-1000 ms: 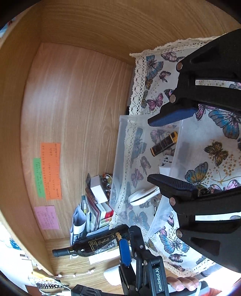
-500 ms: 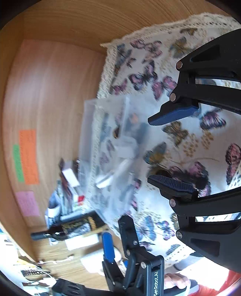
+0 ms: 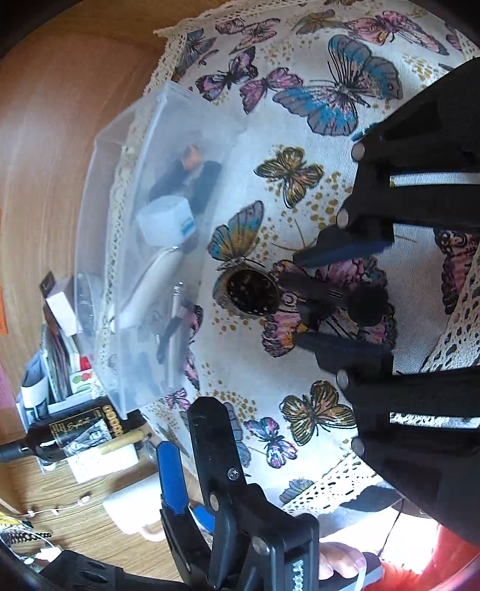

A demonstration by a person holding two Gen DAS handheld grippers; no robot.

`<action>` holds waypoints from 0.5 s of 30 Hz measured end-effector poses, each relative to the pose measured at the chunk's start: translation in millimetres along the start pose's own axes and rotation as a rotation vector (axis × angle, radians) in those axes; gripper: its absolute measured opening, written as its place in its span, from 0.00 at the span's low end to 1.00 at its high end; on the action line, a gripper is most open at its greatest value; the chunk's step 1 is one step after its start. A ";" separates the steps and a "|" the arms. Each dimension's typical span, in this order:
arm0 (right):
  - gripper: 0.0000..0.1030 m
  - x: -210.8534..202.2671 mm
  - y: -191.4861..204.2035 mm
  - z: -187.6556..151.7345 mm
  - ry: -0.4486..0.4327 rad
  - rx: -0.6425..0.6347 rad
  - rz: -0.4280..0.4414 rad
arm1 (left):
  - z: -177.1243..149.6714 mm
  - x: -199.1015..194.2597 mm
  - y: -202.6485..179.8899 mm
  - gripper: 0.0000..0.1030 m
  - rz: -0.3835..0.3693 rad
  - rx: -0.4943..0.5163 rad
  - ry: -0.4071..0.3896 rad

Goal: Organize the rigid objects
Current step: 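Grasp the black round item with the right gripper while the left gripper grasps the bronze cone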

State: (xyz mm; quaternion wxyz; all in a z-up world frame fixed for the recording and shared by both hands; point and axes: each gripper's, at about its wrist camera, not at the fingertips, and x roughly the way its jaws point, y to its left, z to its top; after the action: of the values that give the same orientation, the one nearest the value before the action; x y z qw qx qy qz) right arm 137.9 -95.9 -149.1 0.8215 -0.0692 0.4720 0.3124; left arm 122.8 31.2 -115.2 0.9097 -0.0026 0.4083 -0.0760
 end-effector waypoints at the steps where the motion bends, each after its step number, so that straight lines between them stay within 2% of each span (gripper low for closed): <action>1: 0.27 0.3 -0.1 -1.1 -0.003 0.002 0.001 | -0.1 2.7 -2.6 0.80 -0.010 0.006 0.009; 6: 0.26 -9.6 -7.6 -2.9 -0.037 0.024 -0.018 | 1.0 22.0 -21.1 0.76 -0.062 0.044 0.064; 10: 0.26 -23.0 -21.9 -4.6 -0.068 0.042 -0.074 | 8.1 36.6 -31.1 0.74 -0.124 0.034 0.101; 15: 0.26 -37.8 -47.5 -3.5 -0.099 0.092 -0.144 | 16.2 56.5 -41.1 0.66 -0.144 0.038 0.141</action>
State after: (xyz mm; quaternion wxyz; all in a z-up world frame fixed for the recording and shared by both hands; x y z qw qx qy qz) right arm 149.2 -152.0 -128.7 0.8665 -0.0495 0.4384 0.2334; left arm 166.3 -18.3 -143.6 0.8708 -0.0093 0.4684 -0.1489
